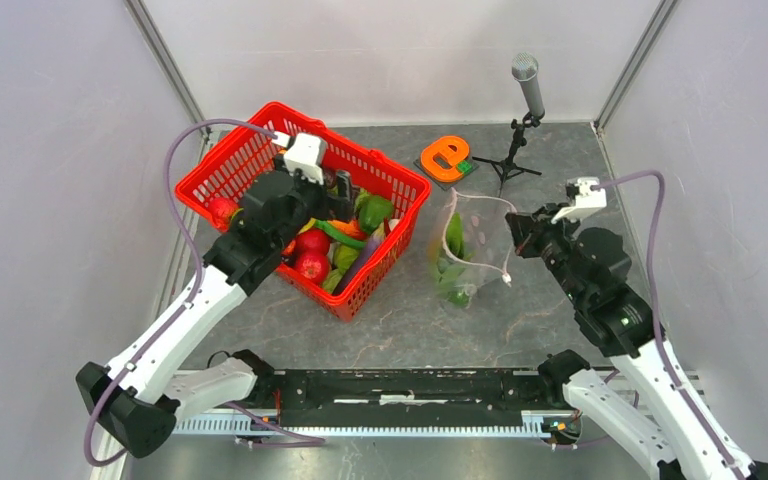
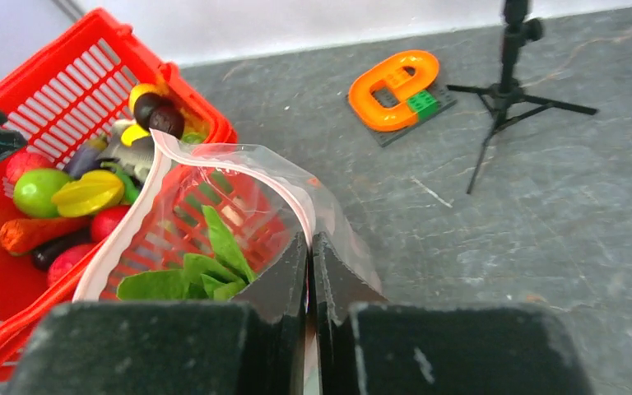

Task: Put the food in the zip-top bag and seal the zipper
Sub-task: Adjust the zipper food storage bag at the center of the board, then pick up the fake vegetable from the bin.

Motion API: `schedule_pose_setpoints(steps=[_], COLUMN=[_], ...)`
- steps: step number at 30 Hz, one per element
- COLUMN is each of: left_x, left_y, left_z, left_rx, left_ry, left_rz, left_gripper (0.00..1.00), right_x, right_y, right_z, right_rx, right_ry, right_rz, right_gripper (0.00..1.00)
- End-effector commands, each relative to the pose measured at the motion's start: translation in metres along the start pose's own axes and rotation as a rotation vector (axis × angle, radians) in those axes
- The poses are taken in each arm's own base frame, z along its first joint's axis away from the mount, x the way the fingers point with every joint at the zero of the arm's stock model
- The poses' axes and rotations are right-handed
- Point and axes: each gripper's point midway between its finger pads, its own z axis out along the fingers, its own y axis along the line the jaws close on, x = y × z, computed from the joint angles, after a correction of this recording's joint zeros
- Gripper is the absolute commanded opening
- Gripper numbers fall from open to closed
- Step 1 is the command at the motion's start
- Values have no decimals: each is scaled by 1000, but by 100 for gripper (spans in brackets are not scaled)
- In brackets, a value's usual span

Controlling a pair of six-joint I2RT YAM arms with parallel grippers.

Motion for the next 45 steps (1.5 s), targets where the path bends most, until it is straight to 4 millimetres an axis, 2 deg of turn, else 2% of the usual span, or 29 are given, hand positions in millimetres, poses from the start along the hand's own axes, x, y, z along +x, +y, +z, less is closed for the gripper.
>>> schedule_pose_setpoints(steps=[1, 5, 9, 12, 19, 25, 29, 33, 35, 39, 45], left_x=[9, 31, 64, 82, 122, 148, 163, 170, 167, 151, 127], left_y=[25, 17, -1, -17, -29, -40, -36, -32, -32, -33, -33], left_z=[-1, 15, 29, 30, 30, 42, 46, 46, 45, 44, 38], left_rx=[-44, 51, 191, 293, 374, 415, 377, 351, 356, 365, 370], left_ry=[59, 170, 339, 414, 549, 617, 656, 666, 660, 605, 531], left_rz=[-82, -109, -150, -165, -206, -279, -275, -265, -259, -243, -217], left_gripper=[100, 100, 100, 97, 96, 88, 78, 67, 54, 34, 15], right_x=[-58, -76, -76, -65, -34, -25, -24, -23, -22, -20, -17], right_y=[-14, -13, -7, -6, -1, 0, 0, 0, 1, 1, 1], right_z=[-31, -42, -41, -34, -14, -7, -7, -6, -5, -3, -2], right_rx=[90, 105, 79, 69, 27, 18, 17, 16, 14, 9, 11], right_ry=[-225, -240, -222, -186, -84, -60, -57, -58, -56, -52, -50], right_rz=[30, -11, -22, -28, -24, -24, -22, -20, -16, -9, 0], right_gripper=[8, 8, 8, 8, 8, 8, 8, 9, 9, 9, 9])
